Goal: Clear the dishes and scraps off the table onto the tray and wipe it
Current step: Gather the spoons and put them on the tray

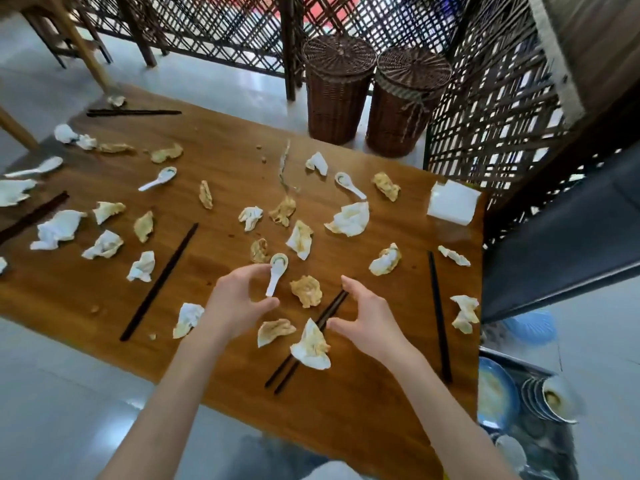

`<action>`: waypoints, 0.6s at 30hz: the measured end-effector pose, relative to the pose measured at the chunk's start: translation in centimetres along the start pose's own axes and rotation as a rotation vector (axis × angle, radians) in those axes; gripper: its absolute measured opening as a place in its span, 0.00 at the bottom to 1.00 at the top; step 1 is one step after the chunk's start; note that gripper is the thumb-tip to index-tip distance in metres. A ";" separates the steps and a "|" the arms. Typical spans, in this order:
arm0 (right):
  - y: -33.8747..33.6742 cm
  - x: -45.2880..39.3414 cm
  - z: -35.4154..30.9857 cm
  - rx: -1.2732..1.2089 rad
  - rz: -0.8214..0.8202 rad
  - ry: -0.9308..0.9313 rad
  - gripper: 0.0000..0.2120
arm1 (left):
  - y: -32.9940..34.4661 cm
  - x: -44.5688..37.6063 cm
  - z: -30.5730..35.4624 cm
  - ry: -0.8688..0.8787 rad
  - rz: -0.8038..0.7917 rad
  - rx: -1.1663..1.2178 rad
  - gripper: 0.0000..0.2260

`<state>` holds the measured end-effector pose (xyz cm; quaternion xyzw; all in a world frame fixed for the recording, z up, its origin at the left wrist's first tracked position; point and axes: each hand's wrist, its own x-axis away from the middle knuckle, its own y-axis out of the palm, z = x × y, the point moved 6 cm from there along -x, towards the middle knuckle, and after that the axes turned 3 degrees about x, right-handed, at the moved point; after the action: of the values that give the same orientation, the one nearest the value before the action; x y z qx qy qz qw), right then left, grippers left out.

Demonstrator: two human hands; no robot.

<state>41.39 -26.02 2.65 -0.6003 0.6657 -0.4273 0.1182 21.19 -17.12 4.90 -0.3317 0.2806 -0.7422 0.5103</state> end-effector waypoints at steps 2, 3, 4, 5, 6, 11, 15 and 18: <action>0.9 -0.9 -0.6 0.004 -0.033 -0.001 0.39 | 0.0 -0.7 -1.2 -0.023 -0.005 -0.010 0.27; 1.5 -1.6 -0.9 -0.006 -0.049 0.008 0.38 | -0.1 -1.3 -1.9 -0.034 -0.008 -0.008 0.27; 2.0 -2.3 -1.1 -0.015 -0.062 0.022 0.38 | -0.2 -1.9 -2.7 -0.044 -0.012 -0.005 0.27; 2.6 -2.9 -1.5 -0.025 -0.071 0.036 0.37 | -0.3 -2.4 -3.3 -0.052 -0.016 -0.004 0.26; 3.2 -3.5 -1.8 -0.037 -0.077 0.049 0.36 | -0.5 -3.0 -3.9 -0.056 -0.022 -0.005 0.26; 6.7 -6.1 -3.6 -0.116 -0.057 0.158 0.32 | -1.3 -5.9 -6.2 -0.017 -0.075 0.029 0.22; 9.6 -8.0 -5.0 -0.204 0.016 0.314 0.28 | -2.2 -8.1 -7.9 0.033 -0.164 0.021 0.21; 11.3 -9.3 -5.4 -0.216 0.082 0.429 0.26 | -2.8 -9.5 -9.1 0.072 -0.237 0.007 0.21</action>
<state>32.21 -16.34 -5.40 -0.4774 0.7412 -0.4661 -0.0737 15.01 -6.61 -0.61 -0.3337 0.2549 -0.8097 0.4100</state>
